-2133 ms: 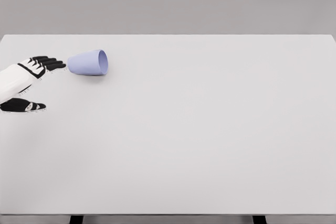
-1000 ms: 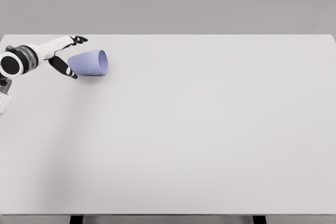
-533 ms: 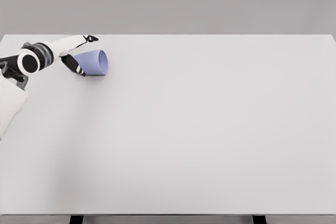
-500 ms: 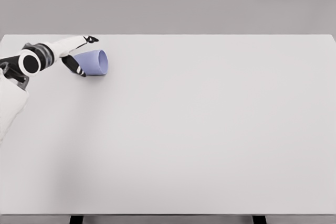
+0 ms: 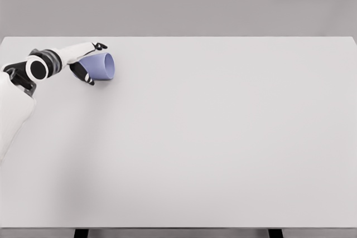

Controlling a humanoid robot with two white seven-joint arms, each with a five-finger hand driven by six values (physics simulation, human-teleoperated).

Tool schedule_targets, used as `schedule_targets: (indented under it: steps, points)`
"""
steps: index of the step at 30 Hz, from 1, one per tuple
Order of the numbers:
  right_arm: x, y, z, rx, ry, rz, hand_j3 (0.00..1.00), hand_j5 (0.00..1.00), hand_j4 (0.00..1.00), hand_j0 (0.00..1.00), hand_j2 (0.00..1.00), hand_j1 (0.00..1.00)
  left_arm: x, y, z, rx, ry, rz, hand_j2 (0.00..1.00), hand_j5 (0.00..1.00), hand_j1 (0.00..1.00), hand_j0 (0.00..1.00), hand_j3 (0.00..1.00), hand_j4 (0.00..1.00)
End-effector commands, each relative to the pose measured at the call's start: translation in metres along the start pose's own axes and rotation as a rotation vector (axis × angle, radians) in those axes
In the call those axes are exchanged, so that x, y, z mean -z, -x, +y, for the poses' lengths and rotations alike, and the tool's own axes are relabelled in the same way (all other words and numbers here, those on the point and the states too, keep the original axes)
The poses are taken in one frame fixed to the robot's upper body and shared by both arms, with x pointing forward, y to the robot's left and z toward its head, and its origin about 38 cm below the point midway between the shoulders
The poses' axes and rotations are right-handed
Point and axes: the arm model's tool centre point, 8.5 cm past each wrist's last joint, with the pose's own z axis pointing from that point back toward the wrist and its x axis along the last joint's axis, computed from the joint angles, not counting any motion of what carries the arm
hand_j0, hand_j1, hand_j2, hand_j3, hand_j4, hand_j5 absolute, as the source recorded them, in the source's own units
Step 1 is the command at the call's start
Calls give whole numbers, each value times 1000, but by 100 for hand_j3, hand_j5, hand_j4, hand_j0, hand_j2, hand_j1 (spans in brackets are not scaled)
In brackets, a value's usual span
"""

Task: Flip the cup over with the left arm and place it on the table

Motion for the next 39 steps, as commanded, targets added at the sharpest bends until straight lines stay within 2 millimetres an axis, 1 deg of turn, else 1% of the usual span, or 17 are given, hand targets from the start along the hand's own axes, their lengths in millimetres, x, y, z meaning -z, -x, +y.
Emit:
schedule_targets:
  steps: [1,5,6,7,9,16,18,22,23,28,30,31,33,34,35,36,39]
  points:
    - [0,0,0,0,0,0,100,100,100,100,100,100,1,3,-2,-6,6,7,99,99,99,99,99,99]
    - [0,0,0,-1,0,0,100,100,100,100,100,100,3,0,-4,-9,9,2,98,98,98,98,98,98]
    - [0,0,0,0,0,0,100,100,100,100,100,100,4,3,-5,-13,15,9,98,98,98,98,98,98]
    - [0,0,0,0,0,0,100,100,100,100,100,100,4,4,-3,-14,13,14,98,98,98,98,98,98]
    - [0,0,0,0,0,-1,100,100,100,100,100,100,6,0,-3,-5,12,13,98,98,98,98,98,98]
    - [0,0,0,0,0,0,100,100,100,100,100,100,6,-1,-2,-3,11,12,96,96,96,96,96,96]
    - [0,0,0,0,0,0,100,100,100,100,100,100,8,-5,-4,-6,13,6,94,94,94,94,94,94]
    - [0,0,0,0,0,0,100,100,100,100,100,100,9,-7,-3,-7,12,4,85,85,85,85,85,85]
    - [0,0,0,-1,0,0,100,100,100,100,100,100,9,-6,-4,-7,13,4,80,80,80,80,80,80]
    - [0,0,0,0,0,0,100,100,100,100,100,100,10,-8,-5,-17,14,5,62,62,62,62,62,62]
    - [0,0,0,0,0,0,100,100,100,100,100,100,10,-8,-5,-20,14,5,61,61,61,61,61,61]
    - [0,0,0,0,0,-1,100,100,100,100,100,100,9,-8,-4,-26,13,2,57,57,57,57,57,57]
    - [0,0,0,0,0,0,100,100,100,100,100,100,8,-8,-2,-37,7,-2,55,55,55,55,55,55]
    - [0,0,0,0,0,0,100,100,100,100,100,100,8,-7,0,-40,3,-4,52,52,52,52,52,52]
    - [0,0,0,-1,0,0,100,100,100,100,100,100,7,-8,1,-51,3,-22,48,48,48,48,48,48]
    - [0,0,0,0,0,0,100,100,100,100,100,100,6,-8,1,-66,3,-31,46,46,46,46,46,46]
    - [0,0,0,-1,0,0,100,100,100,100,100,100,4,-12,9,-96,-8,-62,45,45,45,45,45,45]
